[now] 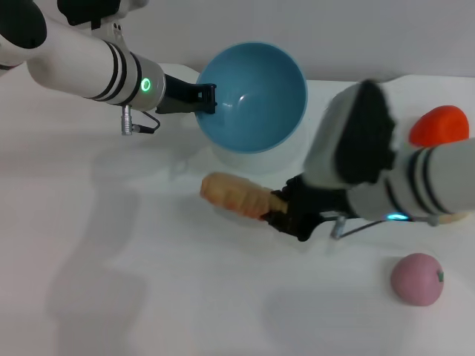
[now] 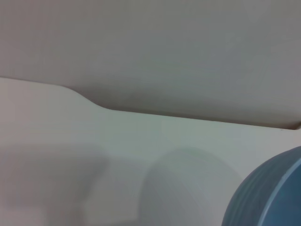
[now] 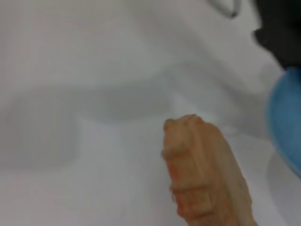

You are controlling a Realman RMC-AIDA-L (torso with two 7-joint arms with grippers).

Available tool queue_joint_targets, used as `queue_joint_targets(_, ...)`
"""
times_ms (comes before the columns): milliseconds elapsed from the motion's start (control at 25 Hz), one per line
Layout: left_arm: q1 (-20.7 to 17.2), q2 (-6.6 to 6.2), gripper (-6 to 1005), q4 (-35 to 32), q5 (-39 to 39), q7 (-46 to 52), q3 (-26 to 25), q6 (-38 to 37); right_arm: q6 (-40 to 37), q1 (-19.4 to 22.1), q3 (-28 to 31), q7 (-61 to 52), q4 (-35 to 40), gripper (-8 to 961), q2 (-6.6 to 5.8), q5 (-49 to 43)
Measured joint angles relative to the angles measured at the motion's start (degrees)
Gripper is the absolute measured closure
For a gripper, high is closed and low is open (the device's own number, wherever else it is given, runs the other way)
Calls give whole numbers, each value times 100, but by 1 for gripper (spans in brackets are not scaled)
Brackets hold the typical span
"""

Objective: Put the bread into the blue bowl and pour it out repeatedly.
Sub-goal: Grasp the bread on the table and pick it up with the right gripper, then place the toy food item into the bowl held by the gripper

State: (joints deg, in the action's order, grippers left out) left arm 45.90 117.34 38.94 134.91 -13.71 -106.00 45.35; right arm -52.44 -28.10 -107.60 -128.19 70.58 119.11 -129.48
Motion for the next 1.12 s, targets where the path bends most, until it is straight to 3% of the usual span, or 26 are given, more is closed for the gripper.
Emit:
queue_joint_targets(120,3,0,1000,0,5,-15,0,1,-898,398,911,360,359,634,-9,881)
queue_joint_targets(320,23,-1,1000,0,28,-39,0,42,-1722,609,1722,932,455,681,-10,1997)
queue_joint_targets(560,48,2,1000,-11,29,-44,38,391,-2137,772,2636,1308,499,733,-17,2663)
queue_joint_targets(800,57,39,999,-20,5,-52,61,835,-2038,765,3109,1560,375,765,-24,2676)
queue_joint_targets(1120,97,67,999,15,-402,-53,276,1245,-1607,707,3088,2063,-112,779,-16,2966)
